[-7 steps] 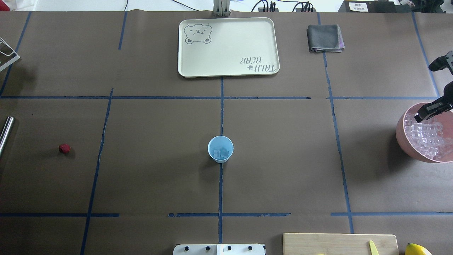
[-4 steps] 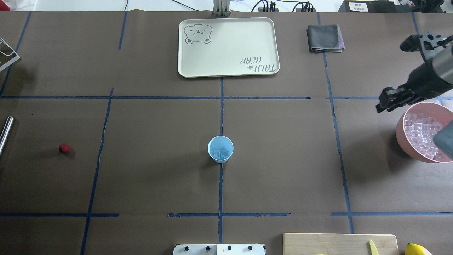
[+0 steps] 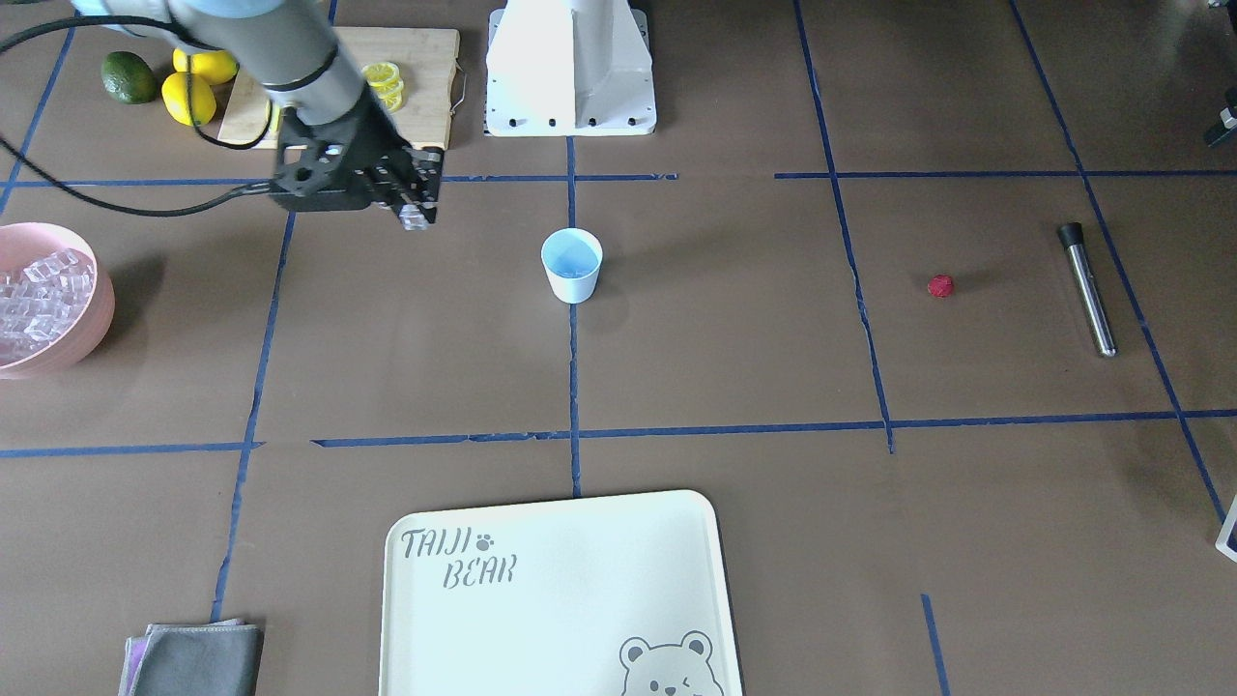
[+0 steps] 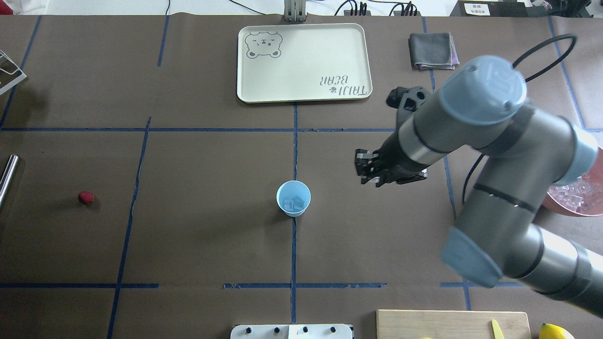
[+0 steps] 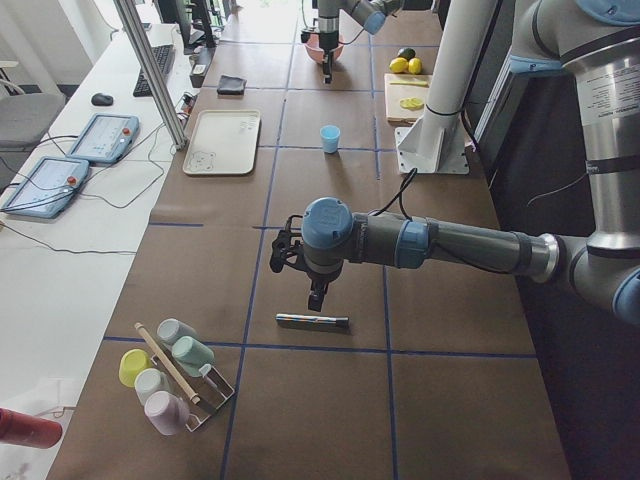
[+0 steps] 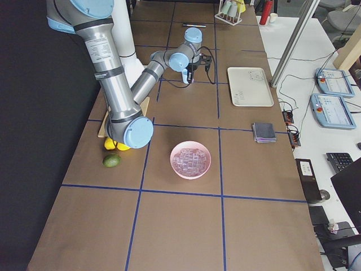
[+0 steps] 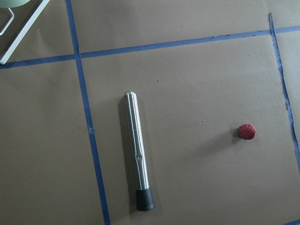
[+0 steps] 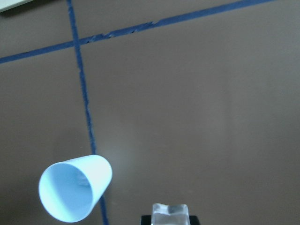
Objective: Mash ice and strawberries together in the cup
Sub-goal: 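Carry the ice cube with the right gripper to the cup and release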
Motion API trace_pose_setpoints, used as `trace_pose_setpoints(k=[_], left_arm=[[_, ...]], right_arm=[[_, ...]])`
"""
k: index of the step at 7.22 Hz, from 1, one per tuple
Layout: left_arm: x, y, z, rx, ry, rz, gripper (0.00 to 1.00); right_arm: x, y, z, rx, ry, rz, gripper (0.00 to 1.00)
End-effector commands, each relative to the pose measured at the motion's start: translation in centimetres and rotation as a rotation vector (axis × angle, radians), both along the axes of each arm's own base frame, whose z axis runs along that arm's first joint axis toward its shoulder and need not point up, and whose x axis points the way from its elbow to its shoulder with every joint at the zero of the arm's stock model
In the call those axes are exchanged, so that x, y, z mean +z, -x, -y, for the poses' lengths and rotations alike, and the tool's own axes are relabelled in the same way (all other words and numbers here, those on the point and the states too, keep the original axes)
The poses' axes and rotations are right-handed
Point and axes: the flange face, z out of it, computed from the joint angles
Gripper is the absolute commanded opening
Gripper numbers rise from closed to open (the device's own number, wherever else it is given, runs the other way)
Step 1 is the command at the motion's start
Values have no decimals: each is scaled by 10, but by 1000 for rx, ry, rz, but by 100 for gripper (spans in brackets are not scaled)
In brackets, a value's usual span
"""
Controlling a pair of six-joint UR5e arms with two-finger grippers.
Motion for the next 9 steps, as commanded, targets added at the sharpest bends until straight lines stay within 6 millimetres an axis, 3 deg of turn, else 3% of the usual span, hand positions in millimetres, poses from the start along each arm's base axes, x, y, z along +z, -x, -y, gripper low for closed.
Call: trace_pose_setpoints(k=[1, 3, 9], left_arm=[[0, -2, 0, 4, 7, -30, 100], [-2, -2, 0, 5, 3, -32, 100], [-3, -2, 0, 5, -1, -32, 100]], right_arm=[[-44, 100, -31, 38, 25, -16, 0], [-41, 124, -29, 55, 10, 13, 0], [-38, 126, -23, 88, -10, -3, 2]])
